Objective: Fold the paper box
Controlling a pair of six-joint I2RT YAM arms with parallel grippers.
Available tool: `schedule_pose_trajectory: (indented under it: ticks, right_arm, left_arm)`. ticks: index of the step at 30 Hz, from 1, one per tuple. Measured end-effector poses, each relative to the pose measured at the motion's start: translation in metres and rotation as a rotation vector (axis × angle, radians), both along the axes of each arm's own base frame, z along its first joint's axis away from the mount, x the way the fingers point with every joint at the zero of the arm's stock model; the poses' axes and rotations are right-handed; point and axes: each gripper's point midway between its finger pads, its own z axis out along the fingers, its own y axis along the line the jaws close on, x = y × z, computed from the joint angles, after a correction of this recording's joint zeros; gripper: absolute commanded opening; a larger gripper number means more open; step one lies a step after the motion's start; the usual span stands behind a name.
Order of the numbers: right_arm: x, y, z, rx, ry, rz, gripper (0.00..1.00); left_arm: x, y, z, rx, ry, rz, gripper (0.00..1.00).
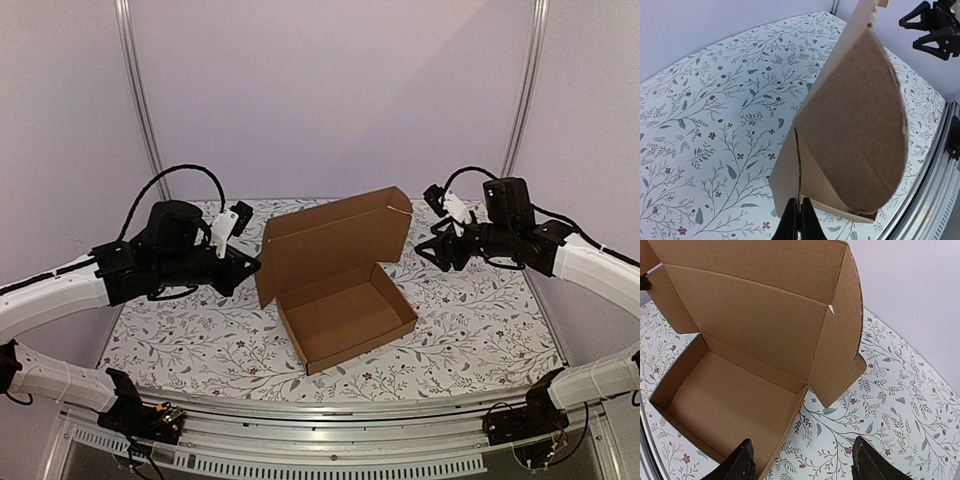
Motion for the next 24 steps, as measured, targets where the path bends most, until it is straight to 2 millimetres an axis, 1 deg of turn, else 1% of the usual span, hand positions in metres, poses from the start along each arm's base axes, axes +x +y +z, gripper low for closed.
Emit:
schedule_pose_trajectory:
  ticks: [3,6,8,15,17,21,24]
  right_arm:
    - [0.004,0.004,-0.003,0.006,-0.006,0.034,0.64]
    - [0.011,0.005,-0.010,0.001,-0.001,0.059,0.63]
    - [0.018,0.006,-0.010,0.006,0.002,0.078,0.63]
    - [0.053,0.008,0.006,0.035,-0.033,0.112,0.63]
    - [0.058,0.010,0.009,0.041,-0.044,0.127,0.62]
    - [0.062,0.015,0.014,0.057,-0.054,0.168,0.56]
    - [0.065,0.020,0.013,0.066,-0.049,0.195,0.55]
  left_arm:
    - [-0.004,0.001,-0.002,0.001,0.020,-0.004,0.00]
    - [-0.006,0.001,-0.004,0.003,0.031,-0.008,0.00]
    - [-0.007,0.001,-0.004,0.001,0.035,-0.012,0.00]
    - [-0.008,0.000,-0.005,0.002,0.041,-0.017,0.00]
    - [-0.008,0.000,-0.006,0.004,0.043,-0.017,0.00]
    - [-0.008,-0.001,-0.006,0.004,0.043,-0.018,0.00]
    - [-0.008,-0.001,-0.006,0.004,0.043,-0.018,0.00]
